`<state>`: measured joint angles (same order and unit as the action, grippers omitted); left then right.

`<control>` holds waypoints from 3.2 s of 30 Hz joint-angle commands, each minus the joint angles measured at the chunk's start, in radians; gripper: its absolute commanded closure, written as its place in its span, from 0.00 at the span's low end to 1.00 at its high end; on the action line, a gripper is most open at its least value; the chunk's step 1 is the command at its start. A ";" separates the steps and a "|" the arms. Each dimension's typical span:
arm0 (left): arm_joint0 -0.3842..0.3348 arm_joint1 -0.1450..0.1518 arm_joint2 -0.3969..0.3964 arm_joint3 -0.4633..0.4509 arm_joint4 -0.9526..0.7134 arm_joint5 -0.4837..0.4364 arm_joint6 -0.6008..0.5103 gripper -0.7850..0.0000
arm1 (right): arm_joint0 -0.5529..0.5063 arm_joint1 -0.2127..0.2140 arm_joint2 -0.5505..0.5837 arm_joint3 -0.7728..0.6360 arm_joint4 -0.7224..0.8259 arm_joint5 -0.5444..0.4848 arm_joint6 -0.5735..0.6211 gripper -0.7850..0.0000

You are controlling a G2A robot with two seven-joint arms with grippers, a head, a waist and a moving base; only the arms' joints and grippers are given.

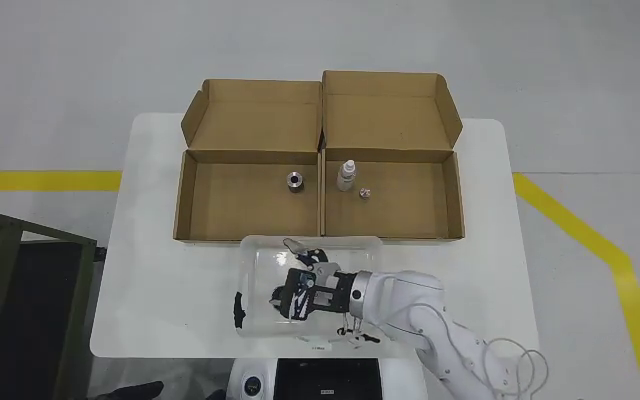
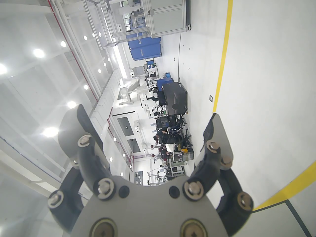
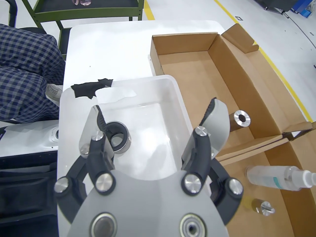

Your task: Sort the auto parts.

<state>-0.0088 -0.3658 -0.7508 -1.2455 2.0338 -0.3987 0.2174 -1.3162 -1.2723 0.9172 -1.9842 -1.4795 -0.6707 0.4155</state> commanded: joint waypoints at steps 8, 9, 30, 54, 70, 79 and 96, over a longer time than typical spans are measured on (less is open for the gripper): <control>0.000 0.000 0.000 0.000 0.000 0.000 0.000 0.00 | -0.003 0.006 -0.020 0.028 -0.014 -0.025 0.010 0.00; 0.000 0.000 0.000 0.000 0.000 0.000 0.000 0.00 | -0.003 0.007 -0.022 0.028 -0.010 -0.030 0.018 0.00; 0.000 0.000 0.000 0.000 0.000 0.000 0.000 0.00 | 0.040 0.012 -0.052 0.110 0.033 -0.046 0.063 0.12; 0.000 0.000 0.000 0.000 0.000 0.000 0.000 0.00 | 0.114 0.002 -0.119 0.241 0.106 -0.052 0.068 0.26; 0.000 0.000 0.000 0.000 0.000 0.000 0.000 0.00 | 0.161 -0.009 -0.161 0.314 0.158 -0.055 0.064 0.57; 0.000 0.000 0.000 0.000 0.000 0.000 0.000 0.00 | 0.169 -0.007 -0.151 0.305 0.186 -0.056 0.053 1.00; 0.000 0.000 0.000 0.000 0.000 0.000 0.000 0.00 | 0.112 0.025 -0.025 0.207 0.268 -0.085 -0.122 1.00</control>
<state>-0.0088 -0.3658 -0.7508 -1.2455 2.0338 -0.3987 0.2174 -1.2034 -1.2493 0.8847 -1.7724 -1.2136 -0.7535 0.2996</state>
